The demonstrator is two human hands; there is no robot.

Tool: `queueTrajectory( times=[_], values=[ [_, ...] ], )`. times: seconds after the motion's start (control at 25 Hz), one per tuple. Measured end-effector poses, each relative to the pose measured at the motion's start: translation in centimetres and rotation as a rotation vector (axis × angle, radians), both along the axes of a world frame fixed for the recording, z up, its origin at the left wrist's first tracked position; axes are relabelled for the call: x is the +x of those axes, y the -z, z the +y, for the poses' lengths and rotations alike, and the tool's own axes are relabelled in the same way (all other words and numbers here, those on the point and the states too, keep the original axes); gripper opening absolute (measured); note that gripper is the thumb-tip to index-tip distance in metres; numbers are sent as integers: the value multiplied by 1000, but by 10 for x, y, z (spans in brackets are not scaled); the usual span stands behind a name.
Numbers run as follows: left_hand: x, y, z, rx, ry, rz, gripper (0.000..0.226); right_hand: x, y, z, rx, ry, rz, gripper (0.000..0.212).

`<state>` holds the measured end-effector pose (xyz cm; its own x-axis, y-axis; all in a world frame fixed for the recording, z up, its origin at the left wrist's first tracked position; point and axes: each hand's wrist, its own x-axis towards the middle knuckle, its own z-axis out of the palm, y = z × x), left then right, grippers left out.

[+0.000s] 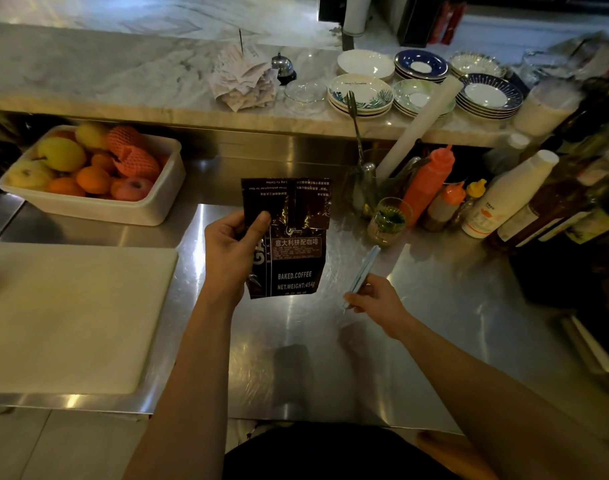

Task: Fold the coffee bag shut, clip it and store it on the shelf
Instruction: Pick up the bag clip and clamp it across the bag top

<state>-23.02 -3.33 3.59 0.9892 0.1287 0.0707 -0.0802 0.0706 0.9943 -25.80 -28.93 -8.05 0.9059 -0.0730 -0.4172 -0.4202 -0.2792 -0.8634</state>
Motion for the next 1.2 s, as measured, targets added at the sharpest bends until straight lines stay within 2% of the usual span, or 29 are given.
queueTrajectory(
  times=[0.12, 0.36, 0.4, 0.48, 0.56, 0.6, 0.68, 0.8, 0.92, 1.08, 1.2],
  values=[
    [-2, 1, -2, 6, -13, 8, 21, 4, -11, 5, 68, 32, -23, 43],
    [-5, 4, 0, 16, -24, 29, 20, 10, -29, 4, 338, 14, 4, 101],
    [-5, 5, 1, 7, -23, 34, 20, 11, -31, 2, 368, 15, -14, 103],
    [-8, 8, 4, -14, -20, 48, 17, 12, -41, 3, 403, 56, -80, 81],
    [-10, 12, 6, -34, -19, 77, 16, 14, -54, 5, 354, 131, -169, 49],
    [-11, 15, 7, -43, -19, 96, 17, 15, -62, 7, 315, 160, -220, 40],
    [-15, 20, 7, -44, -29, 128, 20, 19, -79, 11, 296, 204, -306, 41],
    [-17, 18, 1, -21, -63, 132, 16, 24, -100, 13, 316, 291, -361, 60],
    [-17, 9, -9, 48, -146, 73, 19, 28, -119, 16, 425, 365, -379, 46],
    [-17, -7, -23, 69, -136, -77, 60, 25, -145, 34, 607, 347, -389, 21],
    [-11, -17, -24, 228, -118, -182, 36, 24, -155, 42, 674, 289, -368, 25]
  ],
)
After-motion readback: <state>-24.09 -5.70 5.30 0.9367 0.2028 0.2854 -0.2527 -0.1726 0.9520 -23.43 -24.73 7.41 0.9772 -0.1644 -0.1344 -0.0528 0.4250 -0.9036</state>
